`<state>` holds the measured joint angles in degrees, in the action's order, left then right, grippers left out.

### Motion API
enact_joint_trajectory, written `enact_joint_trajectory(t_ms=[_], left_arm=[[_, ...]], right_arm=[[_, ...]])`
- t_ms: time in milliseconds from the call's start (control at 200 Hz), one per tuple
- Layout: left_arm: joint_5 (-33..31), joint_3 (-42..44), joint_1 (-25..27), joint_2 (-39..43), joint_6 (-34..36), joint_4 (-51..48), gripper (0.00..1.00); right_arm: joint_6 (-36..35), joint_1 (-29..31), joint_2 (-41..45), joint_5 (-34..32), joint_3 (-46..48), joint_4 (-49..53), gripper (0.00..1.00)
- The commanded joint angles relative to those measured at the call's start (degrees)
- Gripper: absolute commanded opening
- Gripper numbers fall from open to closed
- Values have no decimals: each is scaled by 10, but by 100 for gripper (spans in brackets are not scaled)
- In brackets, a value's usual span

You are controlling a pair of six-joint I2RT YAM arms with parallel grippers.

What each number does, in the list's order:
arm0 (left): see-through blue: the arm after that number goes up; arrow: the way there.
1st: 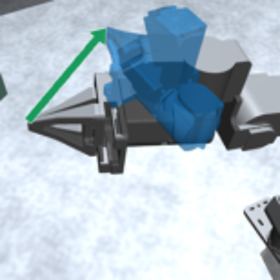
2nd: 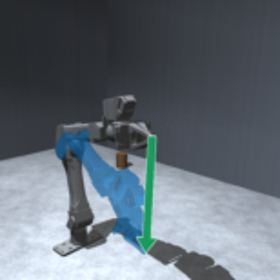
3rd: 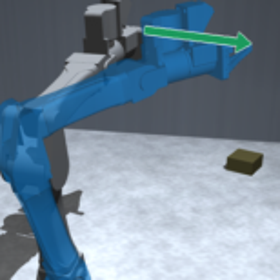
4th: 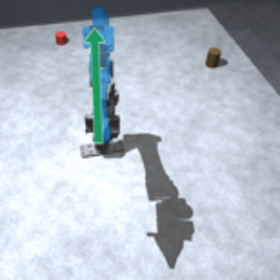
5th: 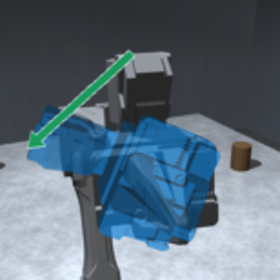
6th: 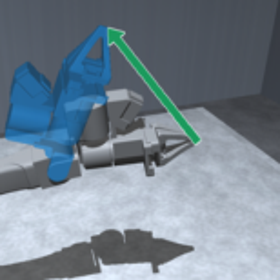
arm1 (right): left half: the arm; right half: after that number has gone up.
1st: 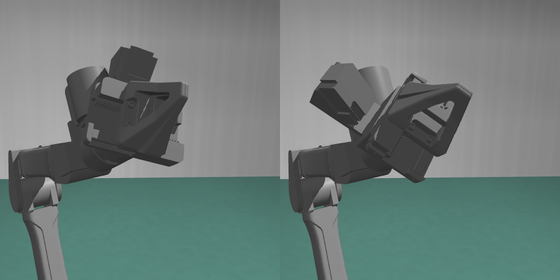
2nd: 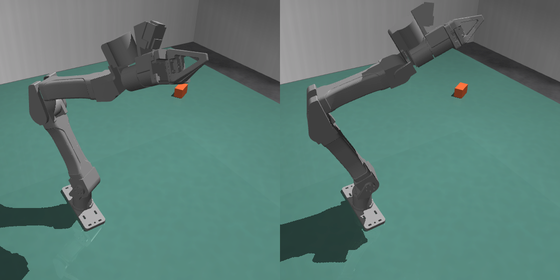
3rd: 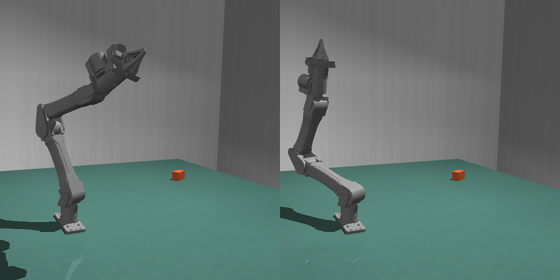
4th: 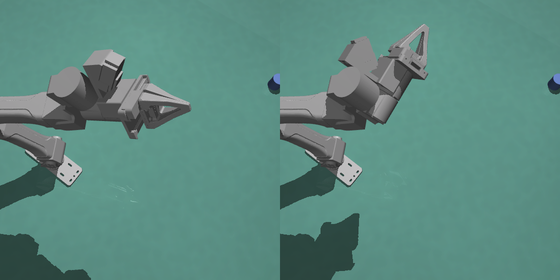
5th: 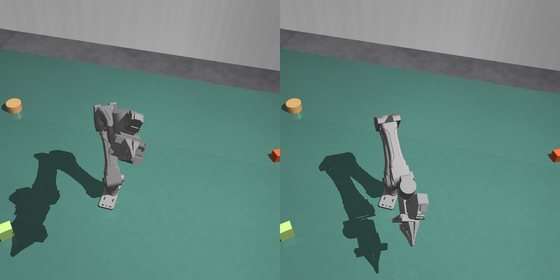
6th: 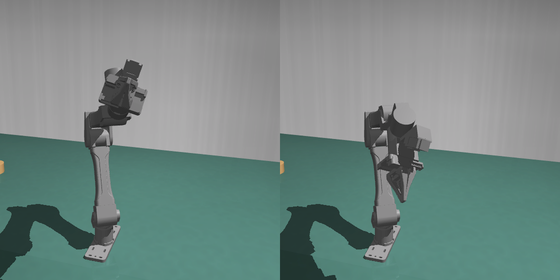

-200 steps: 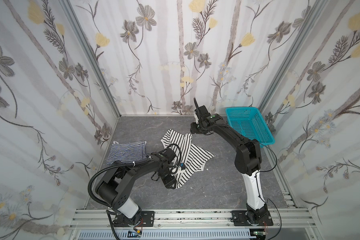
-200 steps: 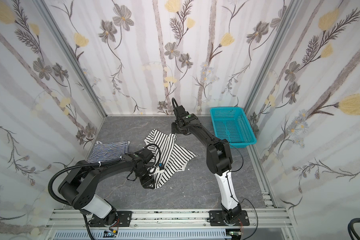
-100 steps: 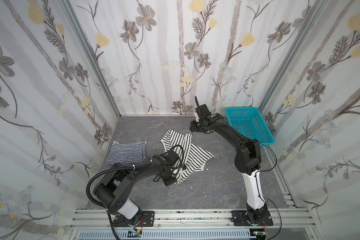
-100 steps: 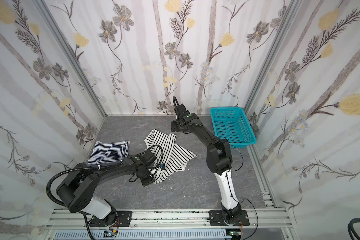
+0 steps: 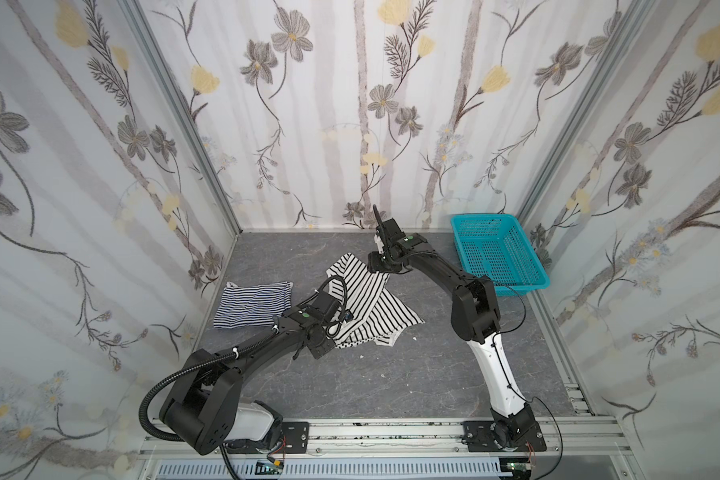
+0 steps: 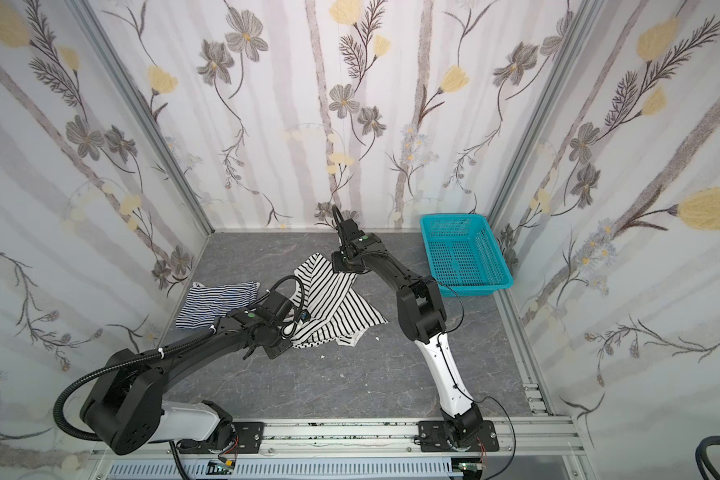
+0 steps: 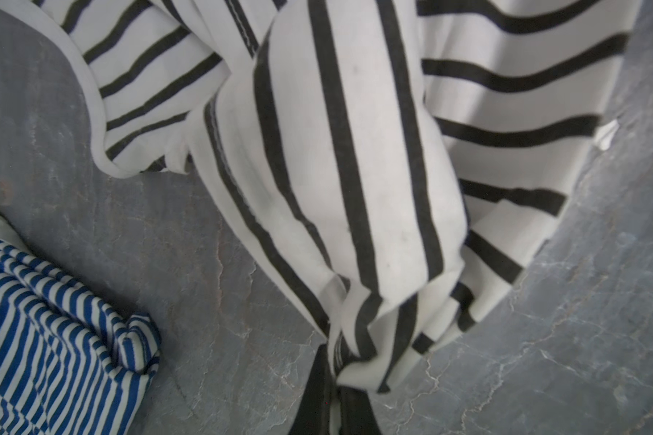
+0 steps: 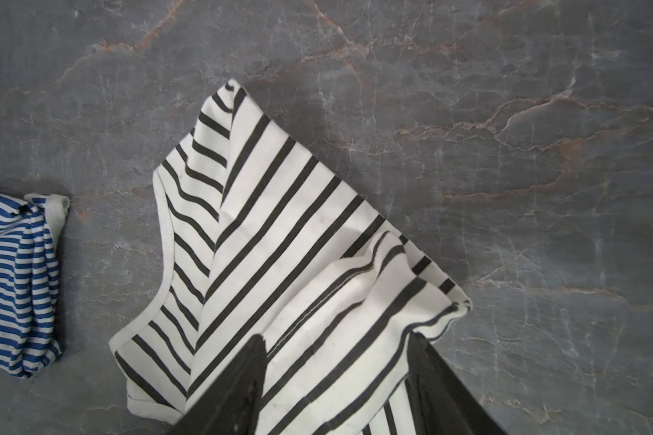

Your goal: Fold and stack the tank tops

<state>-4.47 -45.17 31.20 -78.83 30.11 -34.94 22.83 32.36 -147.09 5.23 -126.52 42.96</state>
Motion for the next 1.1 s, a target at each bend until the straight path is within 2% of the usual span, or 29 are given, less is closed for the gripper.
enact_joint_trajectory(t_ms=[0, 170, 375, 640, 720, 944, 1094], left_arm=[[-1, -10, -21, -6, 17, -3, 0], [6, -22, -71, -22, 38, 4, 0], [25, -38, -100, -30, 46, 5, 0], [51, -58, -121, -54, 47, 9, 0], [49, -62, -128, -63, 49, 11, 0], [62, -87, -159, -88, 45, 14, 0], [67, -108, -170, -96, 43, 14, 0]], right_arm=[[-8, -9, -4, -62, -7, 1, 61], [-19, -20, -7, -78, -9, -22, 62], [-38, -28, -46, 24, -40, -20, 61], [-47, -26, -60, 54, -37, -5, 58], [-54, -21, -59, 61, -33, -3, 51], [-64, -14, -17, 52, 13, -16, 14], [-69, -15, 19, 40, 37, -22, 2]])
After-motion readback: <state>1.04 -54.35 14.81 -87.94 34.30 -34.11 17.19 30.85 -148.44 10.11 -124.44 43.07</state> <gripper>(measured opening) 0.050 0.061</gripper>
